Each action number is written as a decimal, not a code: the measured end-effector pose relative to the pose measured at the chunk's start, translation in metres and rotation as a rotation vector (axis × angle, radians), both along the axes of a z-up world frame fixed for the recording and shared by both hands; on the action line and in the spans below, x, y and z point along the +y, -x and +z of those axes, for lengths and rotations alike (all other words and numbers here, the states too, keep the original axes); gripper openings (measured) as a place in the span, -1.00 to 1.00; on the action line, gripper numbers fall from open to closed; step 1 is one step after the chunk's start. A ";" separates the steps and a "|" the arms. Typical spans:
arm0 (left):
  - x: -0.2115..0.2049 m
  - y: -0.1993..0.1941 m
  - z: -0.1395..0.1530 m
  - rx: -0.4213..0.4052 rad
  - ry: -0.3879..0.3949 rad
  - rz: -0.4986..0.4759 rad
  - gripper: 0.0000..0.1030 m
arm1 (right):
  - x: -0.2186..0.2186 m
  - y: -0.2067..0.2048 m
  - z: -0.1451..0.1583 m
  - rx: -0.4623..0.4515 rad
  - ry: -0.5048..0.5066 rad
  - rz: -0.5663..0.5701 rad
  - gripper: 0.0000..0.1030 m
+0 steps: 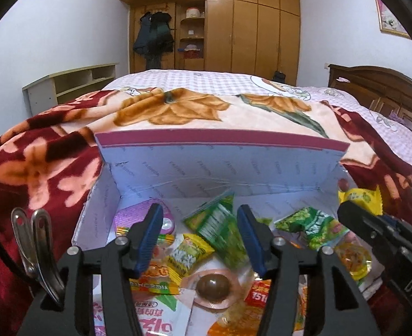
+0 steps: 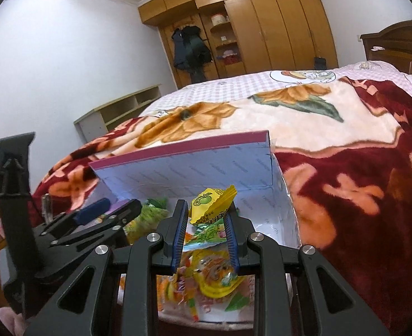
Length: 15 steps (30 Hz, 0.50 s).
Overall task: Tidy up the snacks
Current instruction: 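Carry the pea bag and yellow candy over the pink box and lower them, then open the left gripper releasing the pea bag while the right releases the candy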
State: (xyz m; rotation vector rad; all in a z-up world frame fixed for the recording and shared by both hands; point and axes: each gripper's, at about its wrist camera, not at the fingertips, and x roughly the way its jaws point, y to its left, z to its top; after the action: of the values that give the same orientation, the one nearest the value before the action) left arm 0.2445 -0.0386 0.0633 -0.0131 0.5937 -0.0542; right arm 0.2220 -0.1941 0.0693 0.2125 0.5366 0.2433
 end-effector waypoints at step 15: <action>-0.003 -0.001 -0.005 0.005 -0.039 -0.001 0.14 | 0.007 -0.017 -0.017 0.034 0.044 -0.004 -0.47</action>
State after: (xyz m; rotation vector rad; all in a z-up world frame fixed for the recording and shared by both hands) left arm 0.2451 -0.0418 0.0584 0.0245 0.5999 -0.0437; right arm 0.2386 -0.1867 0.0525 0.1751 0.5750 0.2244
